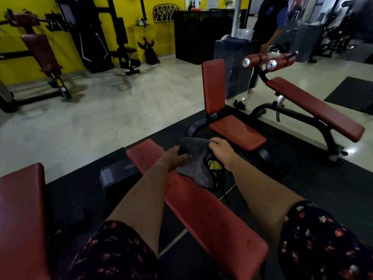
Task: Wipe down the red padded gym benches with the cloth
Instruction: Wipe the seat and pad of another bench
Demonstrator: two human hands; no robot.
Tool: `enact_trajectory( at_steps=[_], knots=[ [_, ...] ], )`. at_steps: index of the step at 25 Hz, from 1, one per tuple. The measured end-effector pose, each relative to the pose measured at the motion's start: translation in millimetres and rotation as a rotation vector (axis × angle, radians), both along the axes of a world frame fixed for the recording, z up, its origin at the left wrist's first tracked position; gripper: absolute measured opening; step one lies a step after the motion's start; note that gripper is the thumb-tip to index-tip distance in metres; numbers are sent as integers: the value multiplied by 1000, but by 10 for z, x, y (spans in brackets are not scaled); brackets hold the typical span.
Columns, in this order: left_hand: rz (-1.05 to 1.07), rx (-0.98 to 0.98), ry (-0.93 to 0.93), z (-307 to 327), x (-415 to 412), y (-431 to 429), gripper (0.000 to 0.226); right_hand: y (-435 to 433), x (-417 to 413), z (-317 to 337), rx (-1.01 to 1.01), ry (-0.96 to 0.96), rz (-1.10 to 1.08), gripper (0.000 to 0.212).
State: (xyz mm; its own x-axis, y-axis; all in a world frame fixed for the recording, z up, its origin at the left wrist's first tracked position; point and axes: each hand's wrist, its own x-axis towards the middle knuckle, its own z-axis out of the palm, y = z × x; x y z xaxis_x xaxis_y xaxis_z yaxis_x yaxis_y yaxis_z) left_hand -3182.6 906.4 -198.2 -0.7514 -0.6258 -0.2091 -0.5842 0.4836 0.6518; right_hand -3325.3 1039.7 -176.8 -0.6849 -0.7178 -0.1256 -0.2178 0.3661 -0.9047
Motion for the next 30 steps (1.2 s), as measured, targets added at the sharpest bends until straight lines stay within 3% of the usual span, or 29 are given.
enact_trajectory(
  at_steps=[5,9,12,14,15,16,20,23,26,30],
  knots=[
    [39,247,165,98,-147,-101,45,36,-107,63,-82,-223,-63,22],
    [47,261,231,204,-317,-117,35,16,-216,81,-80,-245,-55,20],
    [87,246,265,249,-458,-182,31,-65,-353,37,123,223,-68,21],
    [168,271,275,222,-548,-262,33,-128,-364,-3,75,473,-96,23],
    [229,317,302,210,-591,-301,33,-163,-319,-16,24,502,-104,15],
    [298,396,353,219,-620,-338,32,-202,-255,-27,-8,445,-96,11],
    [501,684,536,353,-661,-330,42,-278,19,-89,10,10,41,39],
    [504,783,578,411,-707,-331,56,-371,111,-93,60,105,49,40],
    [491,819,615,422,-787,-321,55,-497,58,-37,134,261,-51,19],
    [268,722,544,387,-864,-338,37,-566,-137,73,-77,-31,-204,8]
  ],
)
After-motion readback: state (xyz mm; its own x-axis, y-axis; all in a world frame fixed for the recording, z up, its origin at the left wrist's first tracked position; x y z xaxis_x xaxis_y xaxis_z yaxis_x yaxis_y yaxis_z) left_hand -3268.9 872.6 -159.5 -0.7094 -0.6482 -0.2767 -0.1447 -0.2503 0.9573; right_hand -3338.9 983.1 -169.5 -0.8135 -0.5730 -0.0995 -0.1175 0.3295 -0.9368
